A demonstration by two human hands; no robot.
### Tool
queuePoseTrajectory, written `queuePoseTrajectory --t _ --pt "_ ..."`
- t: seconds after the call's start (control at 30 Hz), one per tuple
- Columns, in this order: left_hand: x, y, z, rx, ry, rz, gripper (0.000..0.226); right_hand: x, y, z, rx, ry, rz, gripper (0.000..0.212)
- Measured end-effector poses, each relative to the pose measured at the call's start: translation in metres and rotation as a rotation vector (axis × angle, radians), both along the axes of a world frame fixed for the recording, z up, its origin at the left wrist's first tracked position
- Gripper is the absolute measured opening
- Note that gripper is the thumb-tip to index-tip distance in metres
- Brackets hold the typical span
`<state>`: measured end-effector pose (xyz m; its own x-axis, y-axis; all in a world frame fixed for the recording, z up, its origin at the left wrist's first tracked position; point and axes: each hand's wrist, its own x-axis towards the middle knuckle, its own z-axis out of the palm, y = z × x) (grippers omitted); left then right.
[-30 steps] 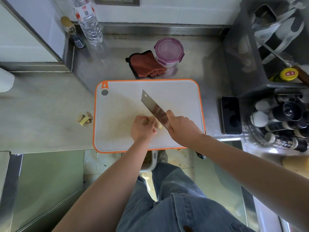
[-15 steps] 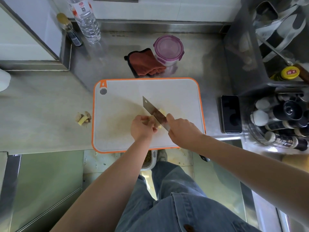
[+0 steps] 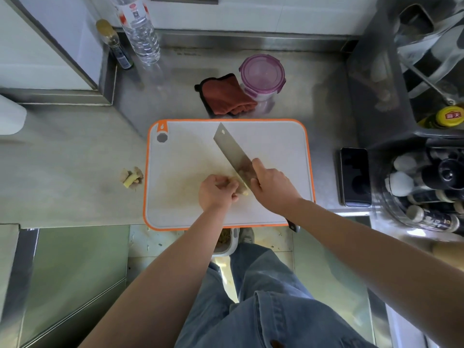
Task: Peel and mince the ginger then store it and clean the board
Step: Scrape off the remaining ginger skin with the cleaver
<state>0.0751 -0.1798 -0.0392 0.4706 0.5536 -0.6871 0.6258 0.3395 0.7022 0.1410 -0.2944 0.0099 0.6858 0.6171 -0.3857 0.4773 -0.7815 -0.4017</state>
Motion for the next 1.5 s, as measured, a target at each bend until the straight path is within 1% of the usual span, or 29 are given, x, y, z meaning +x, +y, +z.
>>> queuePoseTrajectory --t 0.07,0.17,0.27,0.4,0.53,0.63,0.87,1.03,1.27,1.4,1.5 --pt "0.001 0.000 0.001 -0.024 0.010 0.025 0.019 0.004 -0.002 0.009 0.003 -0.020 0.050 0.011" --pt "0.002 -0.001 0.003 -0.036 0.014 0.054 0.020 0.005 -0.003 0.016 -0.059 -0.029 0.105 0.011" --pt "0.001 -0.002 0.005 -0.059 -0.007 0.075 0.019 0.003 -0.003 0.020 -0.097 -0.008 0.117 0.015" --pt "0.001 -0.002 0.005 -0.097 -0.019 0.108 0.019 0.000 -0.007 0.027 -0.142 -0.005 0.134 0.015" --pt "0.002 -0.001 0.004 -0.098 -0.013 0.101 0.018 -0.007 -0.019 0.031 -0.187 -0.016 0.144 0.020" --pt "0.002 0.001 0.003 -0.084 -0.017 0.088 0.017 -0.011 -0.019 0.028 -0.215 -0.016 0.141 0.023" --pt "0.003 0.003 0.001 -0.145 -0.034 0.102 0.014 -0.015 -0.004 0.006 -0.246 -0.041 0.145 0.029" --pt "0.001 0.003 0.000 -0.142 -0.047 0.099 0.014 -0.017 0.003 -0.013 -0.231 -0.070 0.138 0.026" --pt "-0.001 0.004 0.000 -0.140 -0.047 0.087 0.015 -0.010 -0.008 -0.012 -0.064 0.005 0.015 0.018" --pt "0.000 0.004 0.004 -0.170 -0.056 0.131 0.016 -0.005 -0.009 0.003 -0.035 -0.038 0.074 0.010" --pt "0.000 0.003 0.006 -0.168 -0.056 0.144 0.016 -0.001 -0.005 0.015 -0.073 -0.054 0.130 0.014"
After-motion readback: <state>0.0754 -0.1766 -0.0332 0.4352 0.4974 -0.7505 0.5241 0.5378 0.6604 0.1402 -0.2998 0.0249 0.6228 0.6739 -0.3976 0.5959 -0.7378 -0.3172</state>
